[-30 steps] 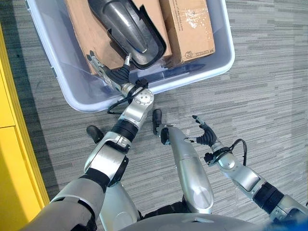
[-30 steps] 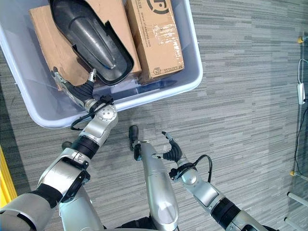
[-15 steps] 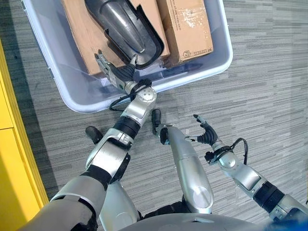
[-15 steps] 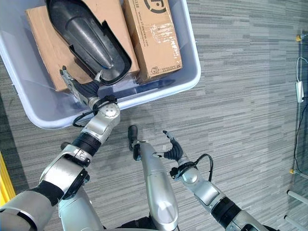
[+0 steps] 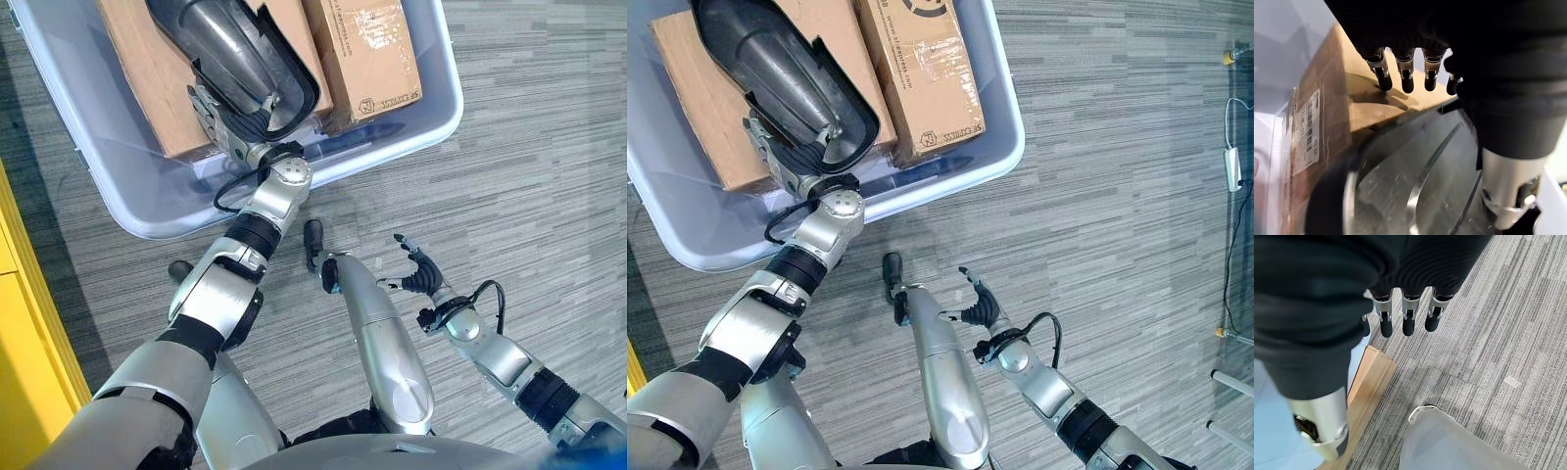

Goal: Move parts from the plastic box to the shelf.

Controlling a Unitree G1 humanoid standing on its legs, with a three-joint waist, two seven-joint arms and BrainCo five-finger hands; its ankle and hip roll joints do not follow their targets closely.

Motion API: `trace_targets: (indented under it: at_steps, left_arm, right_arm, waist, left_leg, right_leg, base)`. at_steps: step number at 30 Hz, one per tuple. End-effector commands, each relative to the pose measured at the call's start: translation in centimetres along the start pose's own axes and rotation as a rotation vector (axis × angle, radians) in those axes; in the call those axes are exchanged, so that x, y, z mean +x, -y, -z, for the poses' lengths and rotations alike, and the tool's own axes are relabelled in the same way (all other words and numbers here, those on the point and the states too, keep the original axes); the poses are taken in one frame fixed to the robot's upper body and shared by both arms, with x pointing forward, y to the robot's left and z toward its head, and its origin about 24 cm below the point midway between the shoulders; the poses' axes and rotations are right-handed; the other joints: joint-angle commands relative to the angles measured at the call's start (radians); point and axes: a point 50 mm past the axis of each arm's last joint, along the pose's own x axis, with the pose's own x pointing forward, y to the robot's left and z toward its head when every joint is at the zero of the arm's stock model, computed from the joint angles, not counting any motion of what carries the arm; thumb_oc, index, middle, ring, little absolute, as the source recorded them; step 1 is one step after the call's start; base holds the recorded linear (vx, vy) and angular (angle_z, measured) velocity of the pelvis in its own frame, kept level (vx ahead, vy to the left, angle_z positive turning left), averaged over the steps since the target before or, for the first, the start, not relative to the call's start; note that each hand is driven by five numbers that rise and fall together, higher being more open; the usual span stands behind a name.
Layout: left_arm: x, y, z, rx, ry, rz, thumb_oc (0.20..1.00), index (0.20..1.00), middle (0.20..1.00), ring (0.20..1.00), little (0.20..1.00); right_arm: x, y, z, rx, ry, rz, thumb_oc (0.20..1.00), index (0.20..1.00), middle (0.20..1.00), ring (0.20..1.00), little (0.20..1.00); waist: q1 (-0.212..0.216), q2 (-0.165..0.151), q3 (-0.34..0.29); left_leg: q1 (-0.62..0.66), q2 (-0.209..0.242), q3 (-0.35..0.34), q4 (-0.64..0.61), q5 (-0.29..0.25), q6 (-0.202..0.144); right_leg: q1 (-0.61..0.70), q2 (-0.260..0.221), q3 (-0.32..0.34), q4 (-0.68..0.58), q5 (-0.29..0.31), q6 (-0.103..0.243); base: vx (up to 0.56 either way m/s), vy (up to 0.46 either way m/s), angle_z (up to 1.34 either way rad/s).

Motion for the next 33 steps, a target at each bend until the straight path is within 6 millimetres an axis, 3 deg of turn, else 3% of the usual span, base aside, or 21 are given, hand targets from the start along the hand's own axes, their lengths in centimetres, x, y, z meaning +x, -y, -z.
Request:
trace_targets:
  at_steps: [1, 6, 9, 13, 19, 27, 33]
  left_arm:
    - [1.1, -0.5, 0.3, 0.011, -0.051, -0.03, 1.0, 1.0, 1.0, 1.0, 1.0]
    - [1.5, -1.0, 2.4, -0.036, -0.225, -0.055, 1.0, 1.0, 1.0, 1.0, 1.0]
    - [1.8, -1.2, 2.6, -0.02, -0.217, -0.064, 1.0, 1.0, 1.0, 1.0, 1.0]
    - [1.7, -1.3, 3.3, -0.107, -0.366, -0.109, 1.0, 1.0, 1.0, 1.0, 1.0]
    - [1.6, -1.6, 4.9, -0.138, -0.457, -0.111, 1.0, 1.0, 1.0, 1.0, 1.0]
    - [1.5, -1.0, 4.7, 0.03, -0.325, 0.045, 1.0, 1.0, 1.0, 1.0, 1.0]
    - [1.8, -1.2, 5.5, 0.135, -0.35, 0.096, 1.0, 1.0, 1.0, 1.0, 1.0]
  right_arm:
    - [0.8, 0.2, -2.2, -0.011, 0.095, -0.001, 1.0, 1.0, 1.0, 1.0, 1.0]
    - [0.8, 0.1, -2.1, -0.012, 0.095, 0.005, 1.0, 1.0, 1.0, 1.0, 1.0]
    - [0.9, 0.2, -2.2, -0.012, 0.091, 0.005, 1.0, 1.0, 1.0, 1.0, 1.0]
    - [0.9, 0.2, -2.1, -0.016, 0.078, -0.005, 1.0, 1.0, 1.0, 1.0, 1.0]
    - [1.0, 0.1, -2.3, -0.005, 0.081, -0.002, 1.0, 1.0, 1.0, 1.0, 1.0]
    - [1.0, 0.3, -2.4, -0.009, 0.073, -0.006, 1.0, 1.0, 1.0, 1.0, 1.0]
    - [0.9, 0.6, -2.3, -0.023, 0.078, -0.011, 1.0, 1.0, 1.0, 1.0, 1.0]
  waist:
    - [-0.004, -0.08, 0.021]
    - [-0.006, -0.079, 0.021]
    - [-0.005, -0.083, 0.021]
    - [-0.007, -0.083, 0.021]
    - [-0.002, -0.084, 0.021]
    - [-0.003, -0.084, 0.021]
    - [-0.009, -0.085, 0.021]
  left_leg:
    - [-0.081, 0.02, 0.001, 0.197, -0.104, 0.008]
    - [-0.092, 0.021, -0.003, 0.209, -0.105, 0.006]
    - [-0.107, 0.023, -0.01, 0.22, -0.11, 0.007]
    - [-0.121, 0.021, -0.017, 0.233, -0.114, 0.007]
    - [-0.14, 0.019, -0.026, 0.242, -0.12, 0.007]
    - [-0.171, 0.02, -0.031, 0.258, -0.132, 0.015]
    - [-0.193, 0.022, -0.035, 0.274, -0.139, 0.018]
  right_leg:
    - [0.029, 0.005, -0.02, -0.055, 0.049, 0.08]
    - [0.019, 0.004, -0.019, -0.049, 0.045, 0.08]
    - [0.008, 0.001, -0.022, -0.043, 0.047, 0.08]
    - [-0.006, 0.003, -0.019, -0.033, 0.046, 0.08]
    - [-0.02, -0.002, -0.024, -0.028, 0.047, 0.082]
    - [-0.051, -0.007, -0.027, -0.013, 0.051, 0.082]
    - [-0.076, -0.008, -0.025, -0.001, 0.051, 0.08]
  base:
    - [0.0, 0.0, 0.0]
    - [0.0, 0.0, 0.0]
    - [0.0, 0.0, 0.0]
    - [0.0, 0.0, 0.0]
    - [0.0, -0.006, 0.01]
    - [0.0, 0.0, 0.0]
    - [0.0, 0.0, 0.0]
